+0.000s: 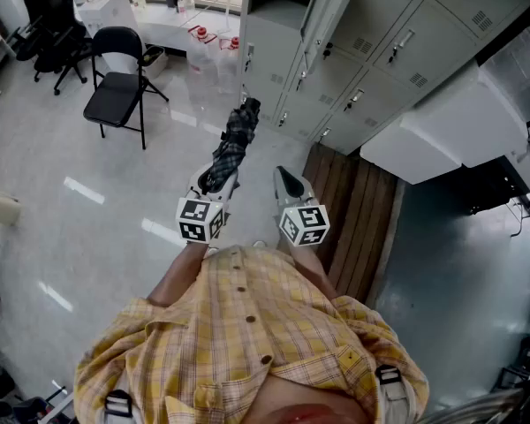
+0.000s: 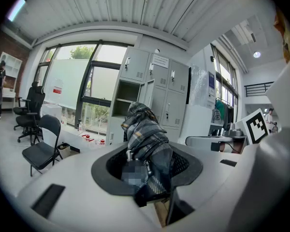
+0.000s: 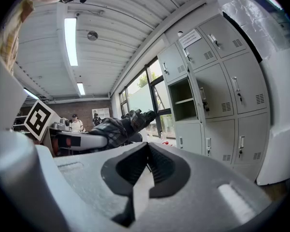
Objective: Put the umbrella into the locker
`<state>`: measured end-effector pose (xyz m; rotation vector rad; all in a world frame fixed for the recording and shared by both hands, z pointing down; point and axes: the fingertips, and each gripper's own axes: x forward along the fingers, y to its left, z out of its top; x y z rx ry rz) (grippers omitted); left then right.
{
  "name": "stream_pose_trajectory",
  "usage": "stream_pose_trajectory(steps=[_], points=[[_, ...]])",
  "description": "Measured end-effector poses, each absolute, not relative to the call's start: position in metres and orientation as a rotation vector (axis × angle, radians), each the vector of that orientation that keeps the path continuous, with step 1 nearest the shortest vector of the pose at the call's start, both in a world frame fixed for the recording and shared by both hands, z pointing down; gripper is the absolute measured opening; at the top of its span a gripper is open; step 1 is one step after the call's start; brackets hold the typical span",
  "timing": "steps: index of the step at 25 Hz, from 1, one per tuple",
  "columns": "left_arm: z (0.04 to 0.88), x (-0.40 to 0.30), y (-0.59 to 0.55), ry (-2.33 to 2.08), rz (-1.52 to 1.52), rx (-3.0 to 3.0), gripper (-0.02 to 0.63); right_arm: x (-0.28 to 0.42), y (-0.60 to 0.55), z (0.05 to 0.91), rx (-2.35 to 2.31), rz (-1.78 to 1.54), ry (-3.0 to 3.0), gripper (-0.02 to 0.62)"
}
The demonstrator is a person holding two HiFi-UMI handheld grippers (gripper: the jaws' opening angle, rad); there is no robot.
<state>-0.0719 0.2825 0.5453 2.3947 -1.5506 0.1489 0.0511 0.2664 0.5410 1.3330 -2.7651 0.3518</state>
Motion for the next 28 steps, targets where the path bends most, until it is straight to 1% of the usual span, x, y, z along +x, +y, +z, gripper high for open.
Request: stream_pose_trajectory(steps=[16, 28], points=[[0.557, -0.047, 0.296, -1.546, 0.153, 2.386, 0.167, 0.066, 0.281, 0.557, 1.171, 0.387, -2.813, -0.002], [0.557, -0.012, 0.272, -1.578, 0.171, 2.368, 0.167, 0.090, 0.252, 0.564, 1.105, 0.415, -2.834, -0.003]])
